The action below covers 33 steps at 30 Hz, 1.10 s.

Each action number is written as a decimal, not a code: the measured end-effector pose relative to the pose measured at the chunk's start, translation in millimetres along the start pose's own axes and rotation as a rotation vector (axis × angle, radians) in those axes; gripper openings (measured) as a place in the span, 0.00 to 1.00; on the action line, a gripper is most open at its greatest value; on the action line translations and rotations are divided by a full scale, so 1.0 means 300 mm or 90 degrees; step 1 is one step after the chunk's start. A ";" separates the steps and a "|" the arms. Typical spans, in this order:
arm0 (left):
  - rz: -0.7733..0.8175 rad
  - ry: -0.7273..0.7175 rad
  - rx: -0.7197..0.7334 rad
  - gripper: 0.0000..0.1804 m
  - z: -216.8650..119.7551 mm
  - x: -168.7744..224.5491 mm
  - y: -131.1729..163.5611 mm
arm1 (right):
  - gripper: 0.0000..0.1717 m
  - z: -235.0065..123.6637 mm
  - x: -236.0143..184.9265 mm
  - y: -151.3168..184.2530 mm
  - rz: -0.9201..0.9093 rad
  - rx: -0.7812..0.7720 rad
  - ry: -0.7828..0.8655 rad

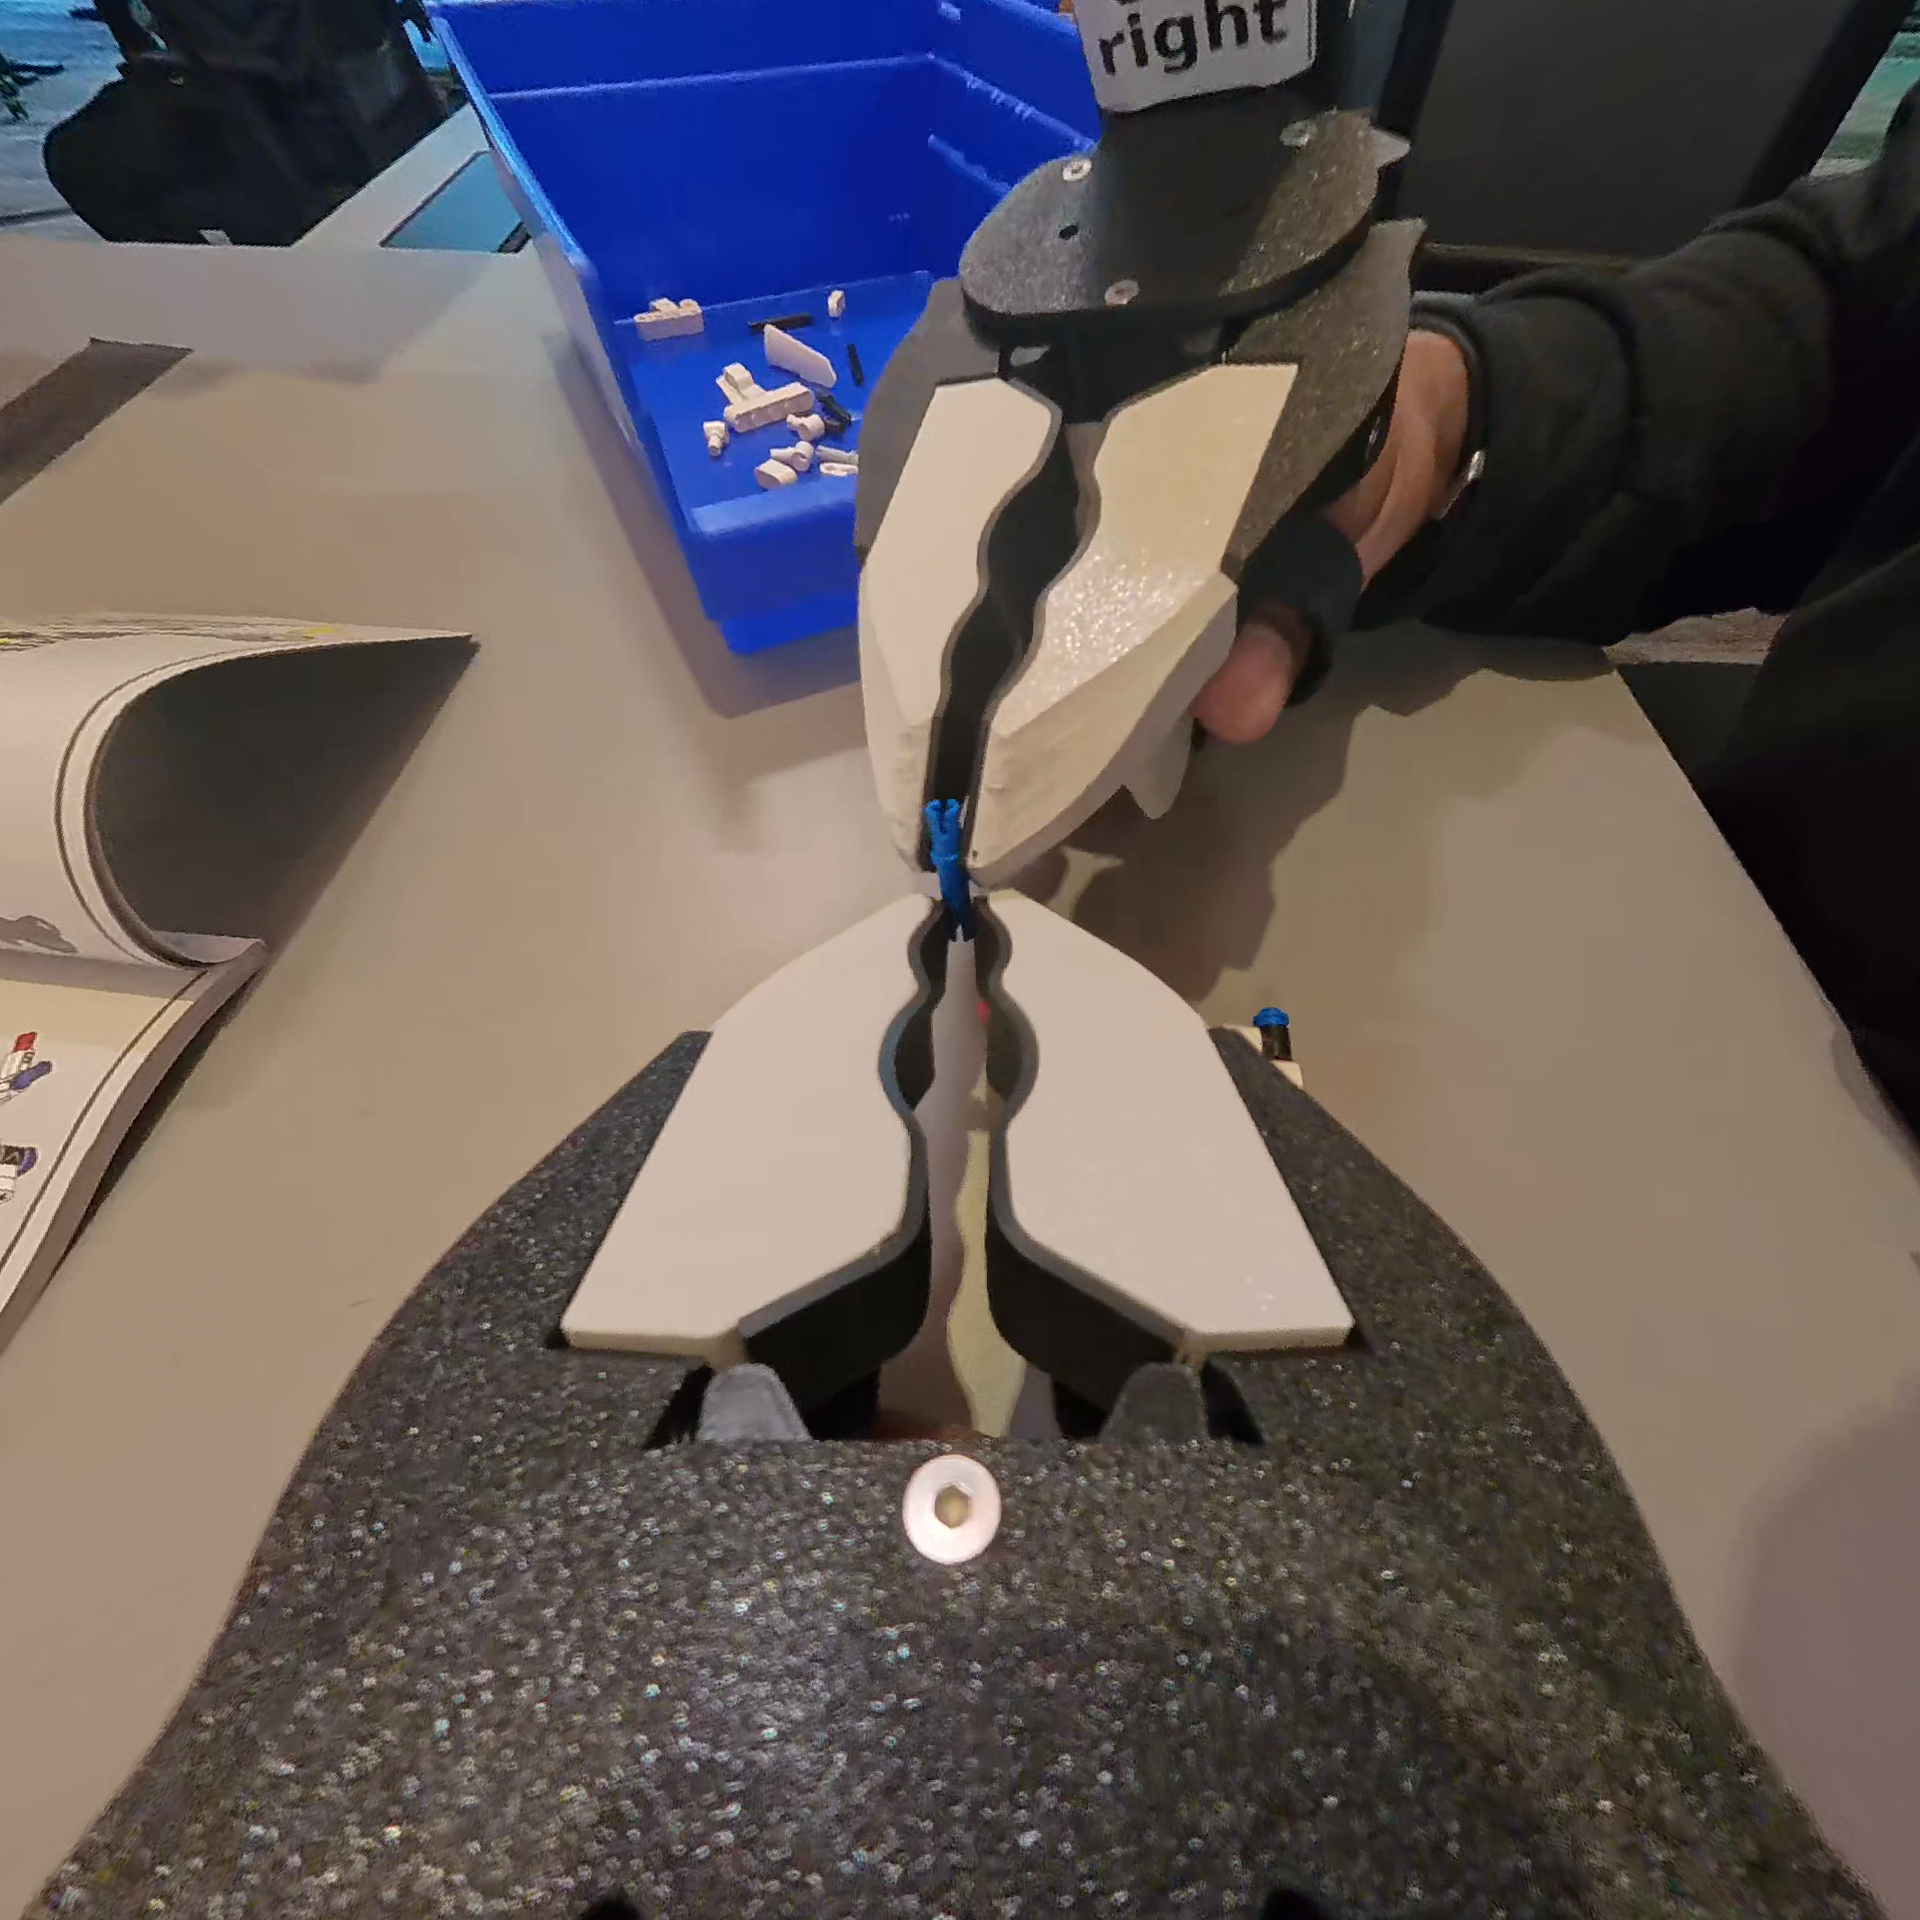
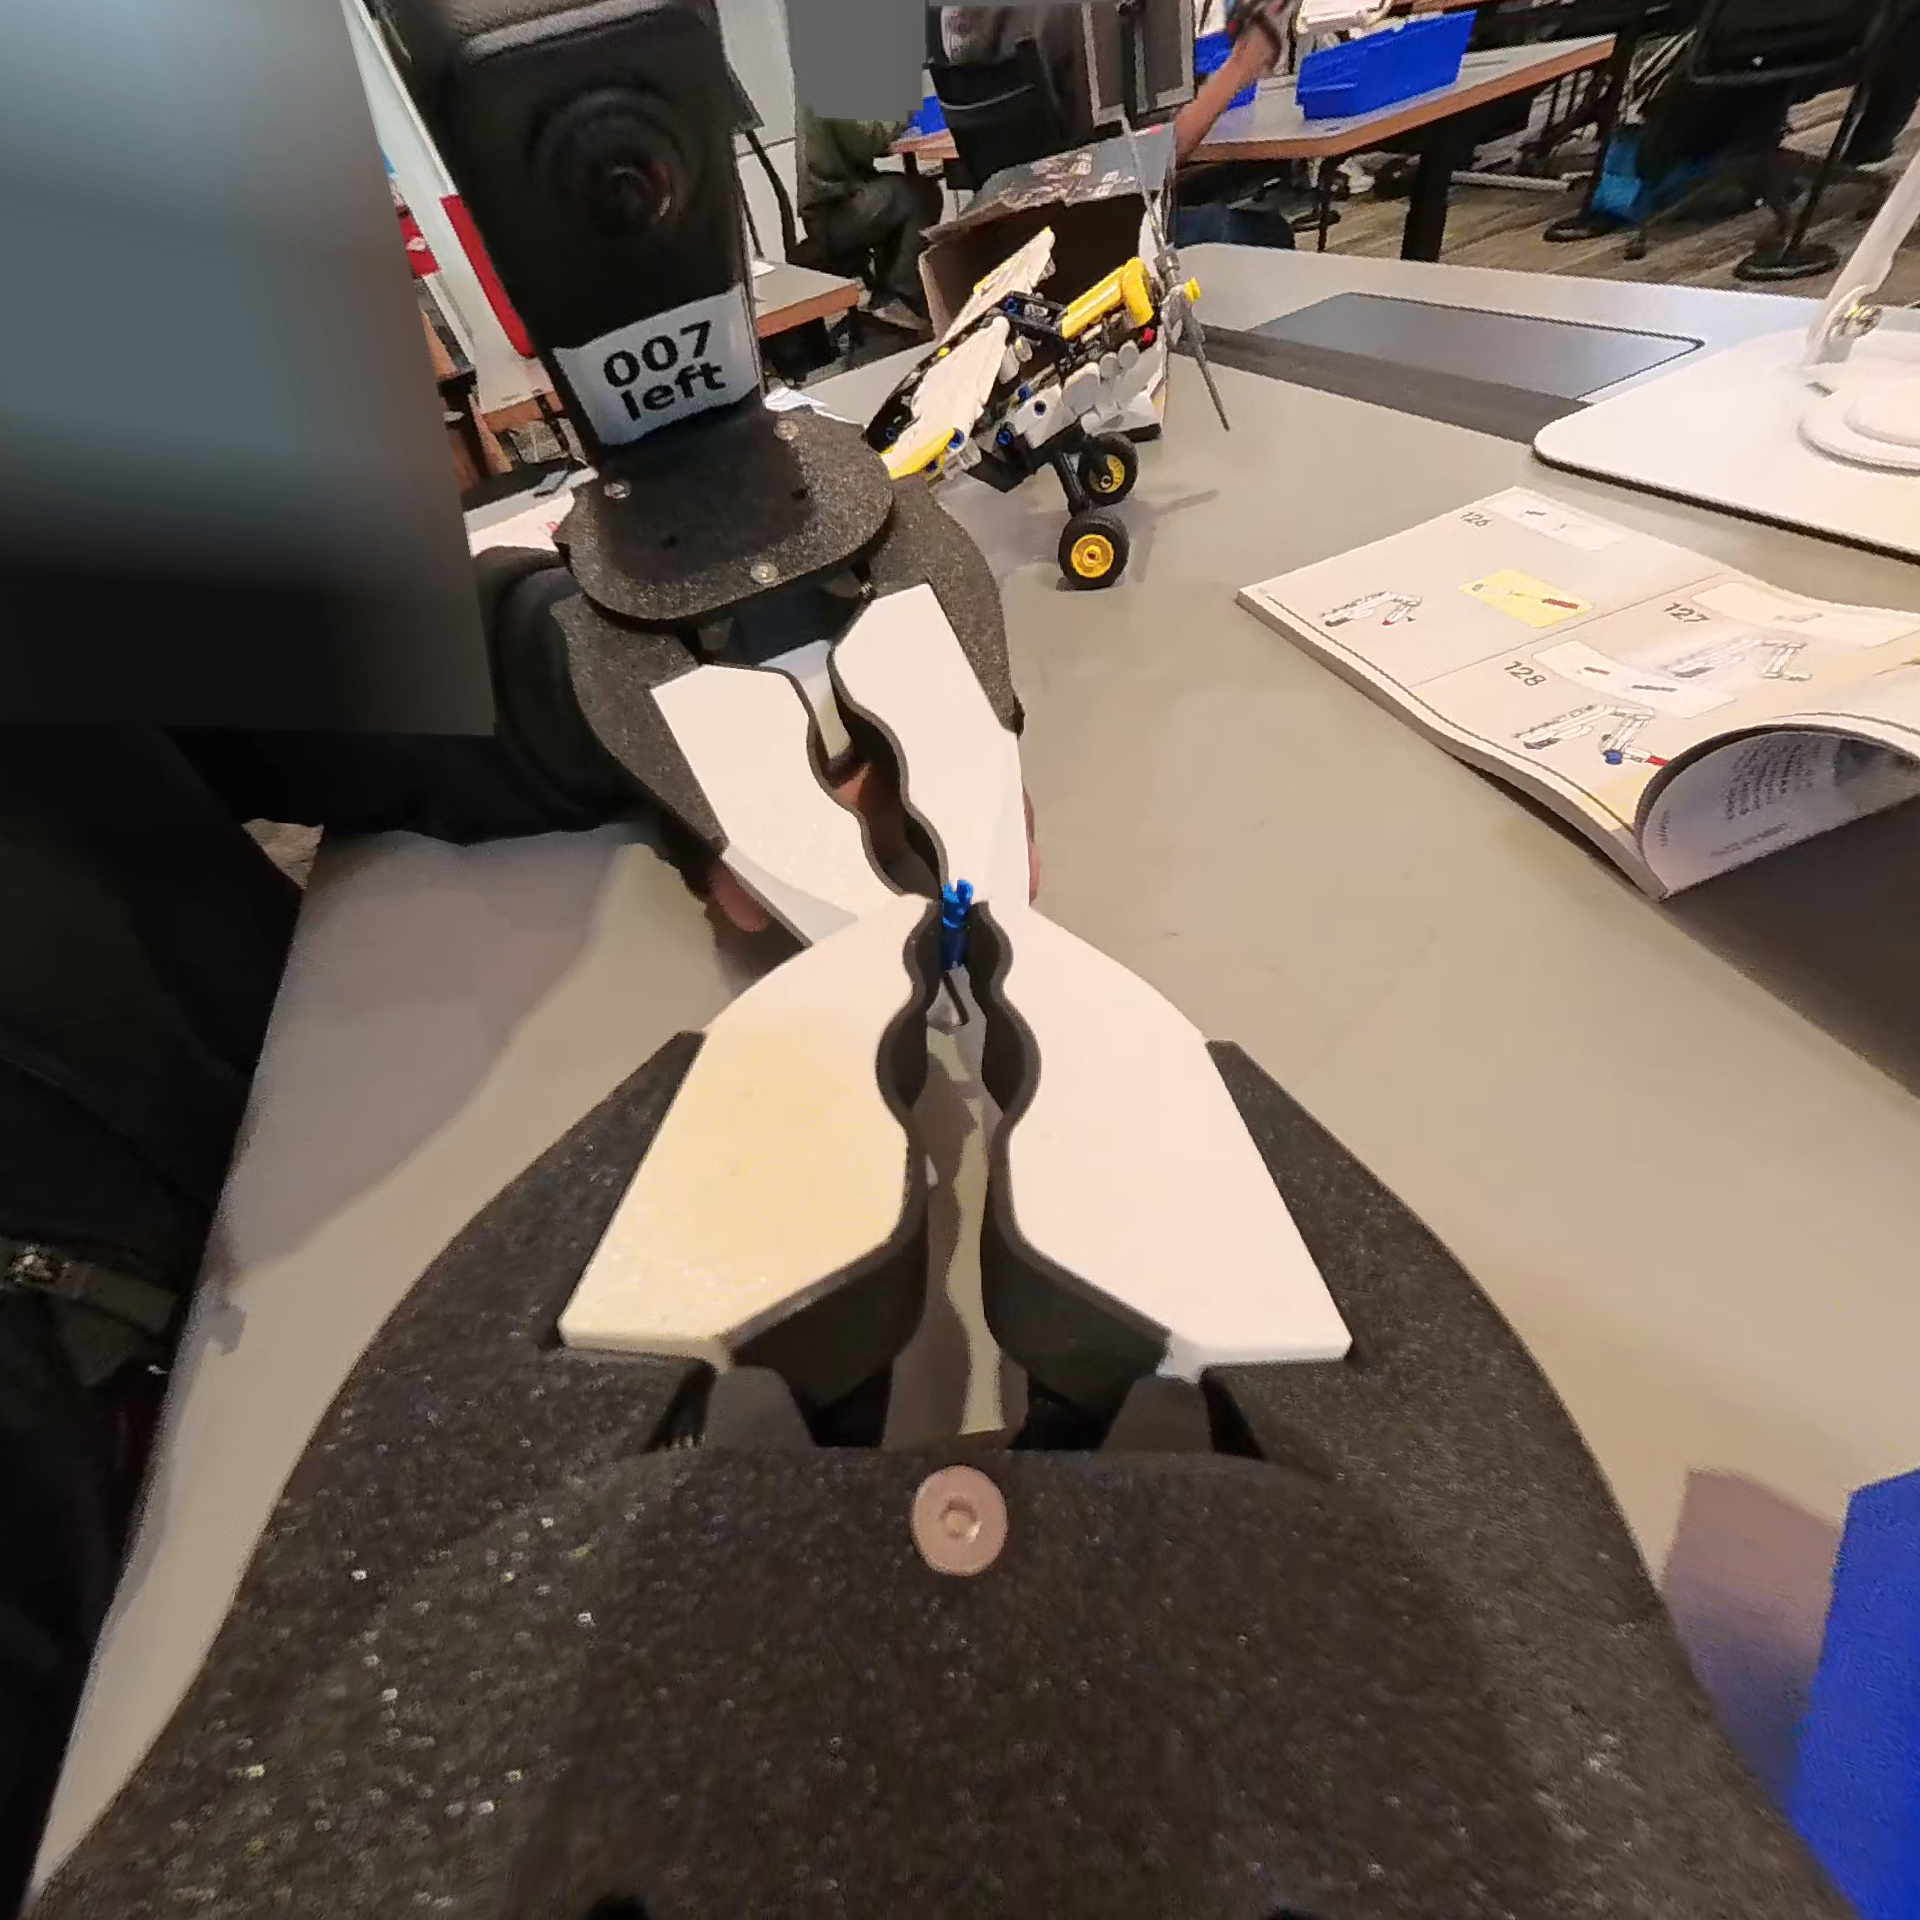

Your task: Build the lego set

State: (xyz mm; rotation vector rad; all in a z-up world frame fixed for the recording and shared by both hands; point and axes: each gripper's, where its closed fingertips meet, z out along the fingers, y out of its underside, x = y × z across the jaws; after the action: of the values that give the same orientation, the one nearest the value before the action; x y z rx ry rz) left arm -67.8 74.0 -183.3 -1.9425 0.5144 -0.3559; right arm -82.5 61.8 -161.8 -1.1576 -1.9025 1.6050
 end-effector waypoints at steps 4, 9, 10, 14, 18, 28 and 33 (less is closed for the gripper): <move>0.036 0.012 -0.084 0.02 0.011 0.019 0.054 | 0.03 -0.001 -0.010 0.057 -0.024 -0.081 0.005; 0.099 0.026 -0.177 0.02 0.015 0.050 0.102 | 0.04 -0.003 -0.033 0.116 -0.115 -0.188 0.017; 0.107 0.029 -0.184 0.02 0.014 0.056 0.105 | 0.04 -0.002 -0.041 0.125 -0.127 -0.204 0.012; 0.134 0.038 -0.210 0.02 0.010 0.072 0.116 | 0.04 -0.002 -0.057 0.146 -0.153 -0.241 0.002; 0.147 0.046 -0.223 0.02 0.006 0.081 0.123 | 0.03 -0.007 -0.069 0.142 -0.155 -0.243 -0.007; 0.153 0.058 -0.236 0.02 0.010 0.092 0.134 | 0.03 -0.003 -0.079 0.150 -0.159 -0.246 -0.011; 0.151 0.062 -0.240 0.02 0.012 0.094 0.138 | 0.03 -0.001 -0.080 0.154 -0.159 -0.247 -0.013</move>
State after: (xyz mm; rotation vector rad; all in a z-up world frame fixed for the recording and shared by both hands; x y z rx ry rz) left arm -49.9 47.7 -222.2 -2.1997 0.9201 -0.2113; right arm -52.8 43.2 -200.4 -0.9924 -2.3358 1.1535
